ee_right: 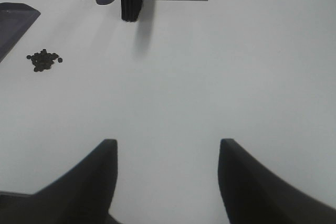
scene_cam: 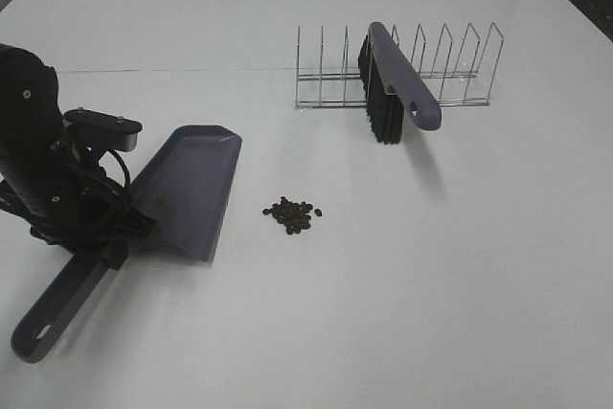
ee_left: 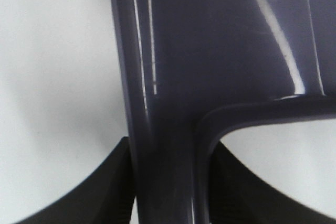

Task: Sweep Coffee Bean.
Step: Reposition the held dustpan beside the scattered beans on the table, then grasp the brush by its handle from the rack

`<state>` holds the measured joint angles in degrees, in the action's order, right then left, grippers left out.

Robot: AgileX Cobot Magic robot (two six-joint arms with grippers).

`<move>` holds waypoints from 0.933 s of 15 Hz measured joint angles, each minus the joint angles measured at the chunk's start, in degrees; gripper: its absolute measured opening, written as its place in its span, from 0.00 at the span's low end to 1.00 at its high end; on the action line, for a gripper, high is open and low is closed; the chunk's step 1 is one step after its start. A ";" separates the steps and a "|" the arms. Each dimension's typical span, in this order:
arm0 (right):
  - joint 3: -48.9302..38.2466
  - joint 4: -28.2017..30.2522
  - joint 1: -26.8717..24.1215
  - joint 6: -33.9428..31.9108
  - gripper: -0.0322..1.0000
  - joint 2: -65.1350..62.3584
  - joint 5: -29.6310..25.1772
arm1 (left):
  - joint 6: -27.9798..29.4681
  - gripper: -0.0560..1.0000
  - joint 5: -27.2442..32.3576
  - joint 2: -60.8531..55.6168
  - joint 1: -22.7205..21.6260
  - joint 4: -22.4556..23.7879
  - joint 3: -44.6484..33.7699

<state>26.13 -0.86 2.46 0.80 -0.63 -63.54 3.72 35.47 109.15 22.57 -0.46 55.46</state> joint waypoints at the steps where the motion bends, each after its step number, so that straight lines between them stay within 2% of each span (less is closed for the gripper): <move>1: 0.00 0.00 0.00 0.00 0.48 0.00 0.00 | -0.97 0.36 -0.74 0.46 0.00 -0.11 0.00; 4: 0.00 -0.17 0.00 -0.23 0.48 1.15 0.00 | -2.46 0.36 -1.43 0.74 0.00 -0.34 0.00; 6: 0.40 -0.46 0.00 -0.40 0.50 6.36 0.00 | -2.69 0.36 -1.43 0.74 0.00 -0.34 0.00; 7: 0.97 -0.92 0.00 -0.40 0.55 8.31 0.00 | -2.69 0.36 -1.43 0.74 0.06 -0.34 0.00; 10: 7.28 -2.35 0.00 -3.55 0.89 21.31 0.00 | -2.86 0.36 -1.43 0.74 0.92 -0.34 0.00; 12: 12.83 -2.58 0.00 -5.21 0.96 33.00 0.06 | -2.86 0.36 -1.55 0.86 1.20 -0.34 0.00; 14: 17.82 -3.21 0.00 -5.67 0.96 44.00 -0.86 | -2.86 0.36 -1.60 2.12 1.78 -0.34 0.00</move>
<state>43.95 -4.07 2.46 -4.87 43.37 -64.40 0.86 33.86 111.27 24.35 -0.80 55.46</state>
